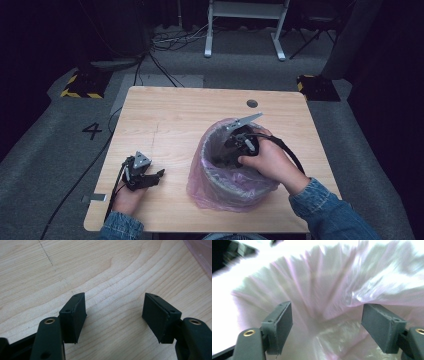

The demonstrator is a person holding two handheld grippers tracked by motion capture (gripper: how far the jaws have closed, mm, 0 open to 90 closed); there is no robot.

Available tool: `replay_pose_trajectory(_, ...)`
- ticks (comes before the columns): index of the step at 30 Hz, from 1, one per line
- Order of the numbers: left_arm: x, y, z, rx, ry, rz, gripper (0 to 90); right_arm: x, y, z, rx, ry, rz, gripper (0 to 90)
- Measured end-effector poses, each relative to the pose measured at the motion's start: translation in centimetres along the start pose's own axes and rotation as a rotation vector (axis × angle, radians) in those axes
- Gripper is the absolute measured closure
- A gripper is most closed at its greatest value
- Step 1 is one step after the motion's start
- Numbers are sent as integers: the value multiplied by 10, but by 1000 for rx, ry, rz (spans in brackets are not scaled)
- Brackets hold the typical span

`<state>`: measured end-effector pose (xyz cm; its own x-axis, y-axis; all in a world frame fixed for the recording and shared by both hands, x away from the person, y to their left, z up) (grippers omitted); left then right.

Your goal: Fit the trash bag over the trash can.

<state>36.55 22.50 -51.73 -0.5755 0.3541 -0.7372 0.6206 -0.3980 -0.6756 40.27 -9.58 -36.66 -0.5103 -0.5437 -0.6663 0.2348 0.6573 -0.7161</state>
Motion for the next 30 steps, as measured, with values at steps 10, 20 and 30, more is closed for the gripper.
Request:
replay_pose_trajectory(10,0,0,0,0,0,0,356,-14,-37,-21,-110,-119,165,242)
replay_pose_trajectory(20,0,0,0,-1,-1,2,355,-1,-33,-36,-175,-239,102,242)
replay_pose_trajectory(30,0,0,0,0,-4,3,356,17,-1,-33,-108,-278,-37,241)
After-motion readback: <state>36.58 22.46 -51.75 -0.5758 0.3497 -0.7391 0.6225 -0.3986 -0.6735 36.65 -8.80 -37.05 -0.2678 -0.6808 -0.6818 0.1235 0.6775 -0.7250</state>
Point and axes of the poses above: each handheld gripper's, and its own axes: y roughly forward along the jaws, x roughly out of its underside, z roughly to its right, the point moved 2 cm from there along y, roughly forward along the jaws
